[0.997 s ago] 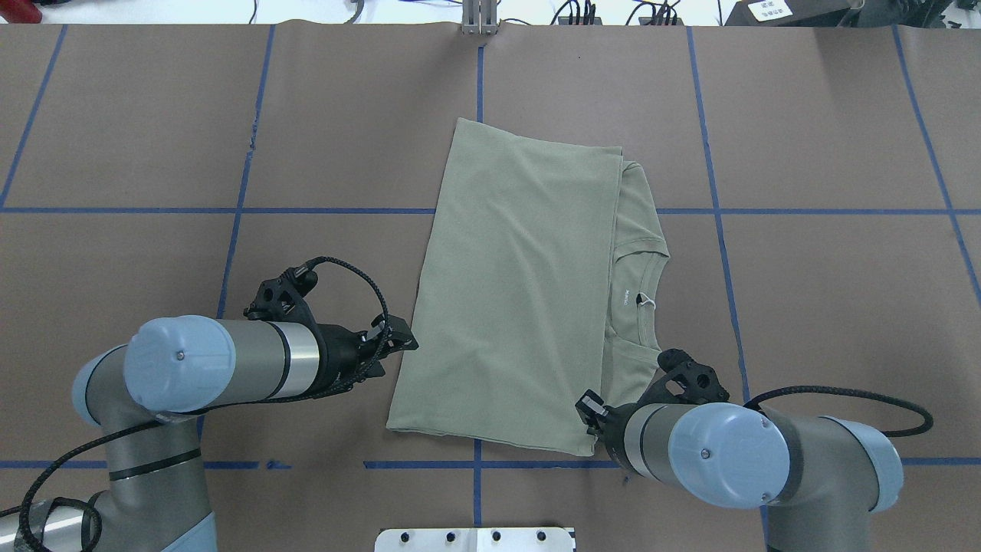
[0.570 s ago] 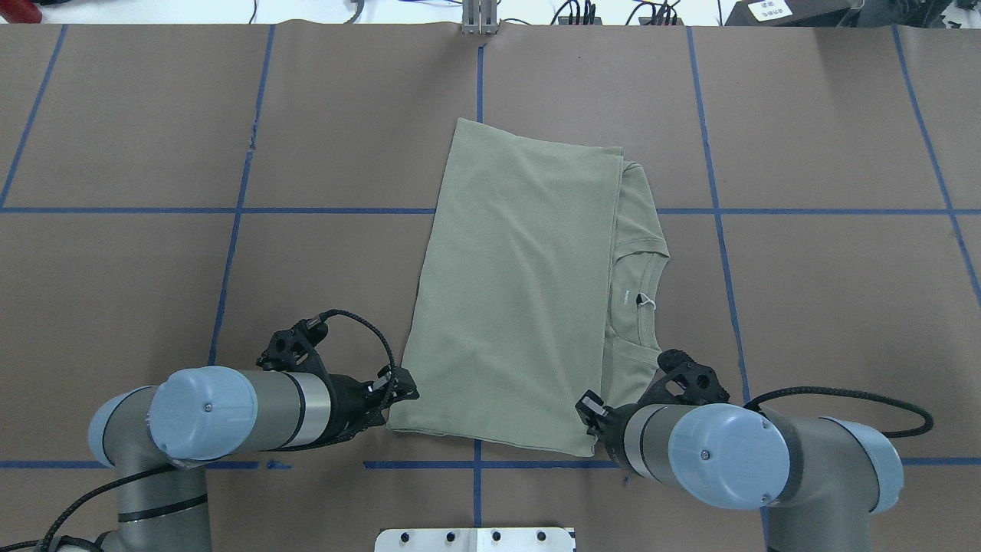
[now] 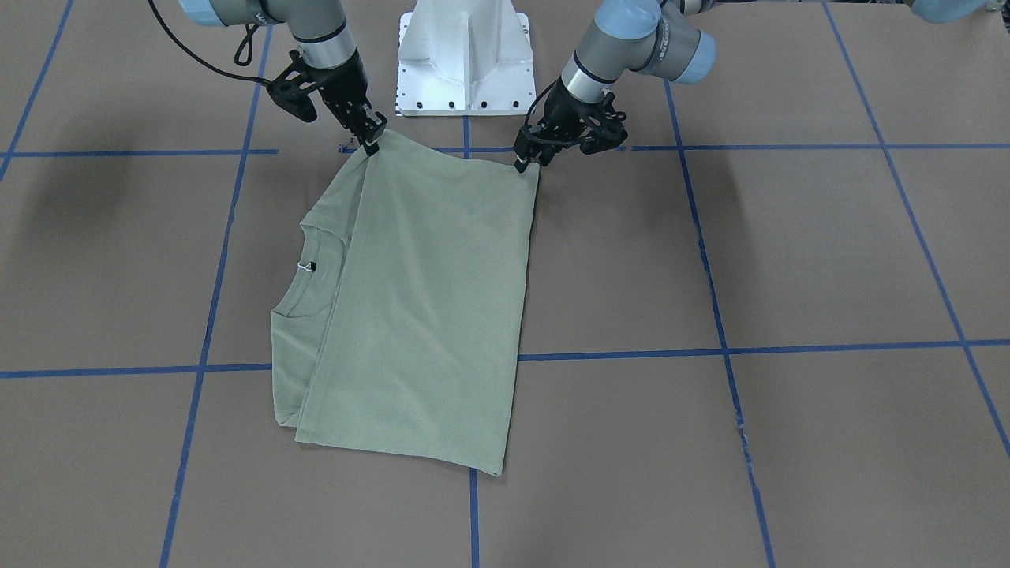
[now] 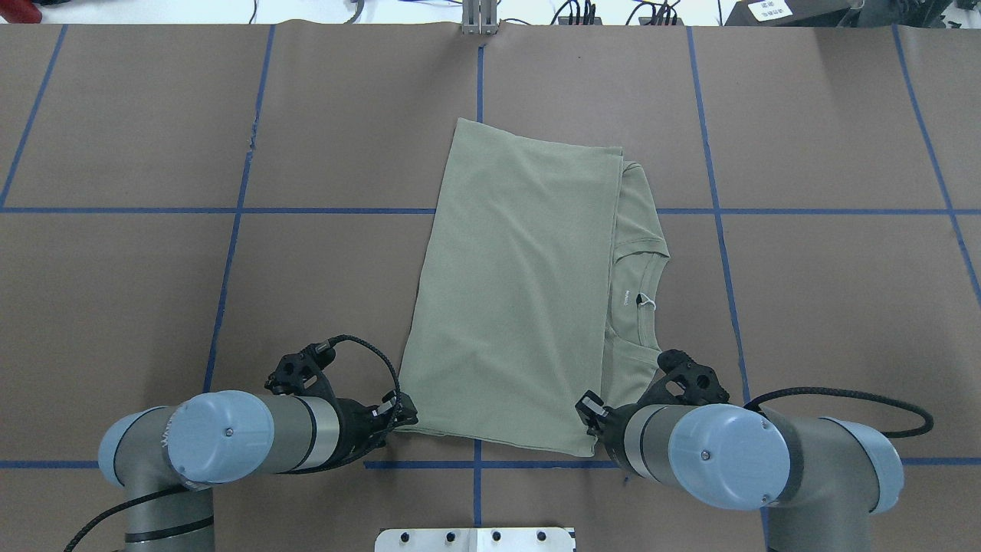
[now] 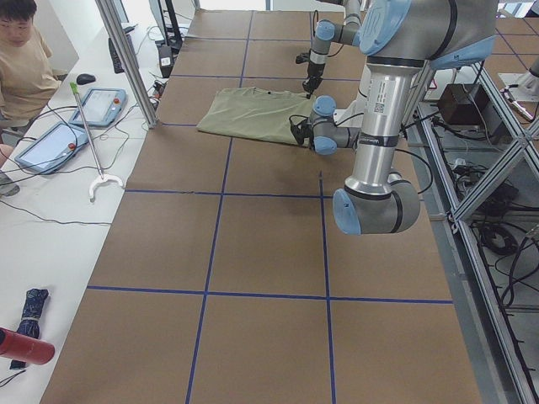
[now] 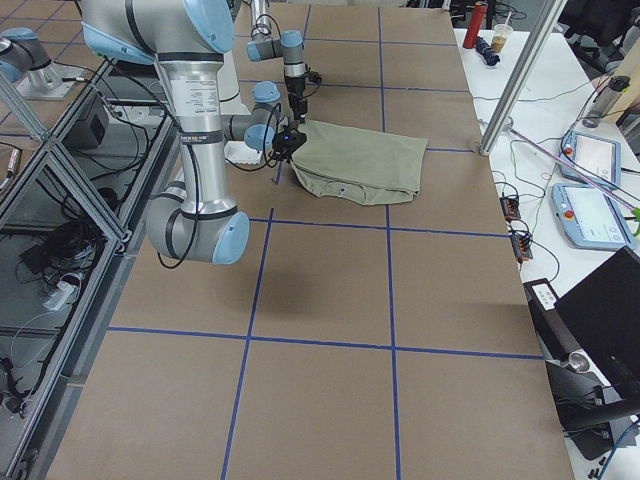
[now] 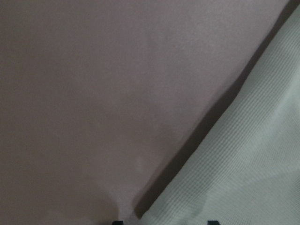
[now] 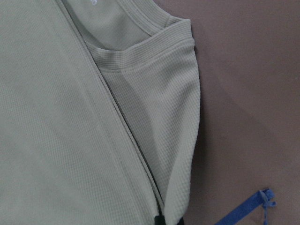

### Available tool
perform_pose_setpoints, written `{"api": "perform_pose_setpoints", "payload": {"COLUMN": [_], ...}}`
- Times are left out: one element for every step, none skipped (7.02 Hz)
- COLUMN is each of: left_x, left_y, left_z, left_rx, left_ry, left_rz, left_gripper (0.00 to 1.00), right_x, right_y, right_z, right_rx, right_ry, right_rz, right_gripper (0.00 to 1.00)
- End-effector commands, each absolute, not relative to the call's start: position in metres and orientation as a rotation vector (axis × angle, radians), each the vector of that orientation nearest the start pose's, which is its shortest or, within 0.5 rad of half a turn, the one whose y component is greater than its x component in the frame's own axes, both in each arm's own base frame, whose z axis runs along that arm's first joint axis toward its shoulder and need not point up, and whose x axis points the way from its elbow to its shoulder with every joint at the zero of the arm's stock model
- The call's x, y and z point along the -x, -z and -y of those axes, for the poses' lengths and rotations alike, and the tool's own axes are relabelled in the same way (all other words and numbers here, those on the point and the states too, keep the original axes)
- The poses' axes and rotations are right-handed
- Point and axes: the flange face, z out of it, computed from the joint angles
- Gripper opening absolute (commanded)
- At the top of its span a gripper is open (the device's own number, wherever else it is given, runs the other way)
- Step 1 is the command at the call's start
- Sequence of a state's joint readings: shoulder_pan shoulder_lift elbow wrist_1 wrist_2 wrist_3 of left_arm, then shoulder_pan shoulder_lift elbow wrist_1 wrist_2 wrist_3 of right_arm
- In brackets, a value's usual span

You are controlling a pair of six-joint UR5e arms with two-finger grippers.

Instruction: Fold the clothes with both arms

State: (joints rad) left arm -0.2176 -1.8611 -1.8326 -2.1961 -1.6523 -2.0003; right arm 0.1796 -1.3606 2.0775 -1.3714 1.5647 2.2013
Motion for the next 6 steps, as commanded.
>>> {"api": "perform_pose_setpoints", "payload": {"left_x": [-0.544, -0.54, -0.527, -0.516, -0.497, -0.489], "left_y": [-0.308, -0.308, -0.301, -0.292, -0.272, -0.26], "left_z": [0.253, 0.262, 0.277, 0.279, 0.273, 0.249], "left_rx": [0.185, 0.174, 0.156, 0.153, 0.159, 0.222], "left_ry": [0.533, 0.548, 0.569, 0.572, 0.569, 0.595], "left_rz": [-1.183, -1.185, -1.205, -1.227, -1.272, -1.259], "left_gripper": [0.06, 0.0, 0.0, 0.0, 0.0, 0.0], "right_x": [0.49, 0.49, 0.489, 0.49, 0.49, 0.483], "right_y": [-0.302, -0.304, -0.304, -0.303, -0.301, -0.293], "right_z": [0.226, 0.226, 0.226, 0.224, 0.222, 0.219], "right_rx": [0.204, 0.203, 0.203, 0.205, 0.206, 0.214], "right_ry": [-0.756, -0.756, -0.756, -0.753, -0.749, -0.743], "right_rz": [0.918, 0.913, 0.913, 0.916, 0.92, 0.939], "right_gripper": [0.0, 0.0, 0.0, 0.0, 0.0, 0.0]}}
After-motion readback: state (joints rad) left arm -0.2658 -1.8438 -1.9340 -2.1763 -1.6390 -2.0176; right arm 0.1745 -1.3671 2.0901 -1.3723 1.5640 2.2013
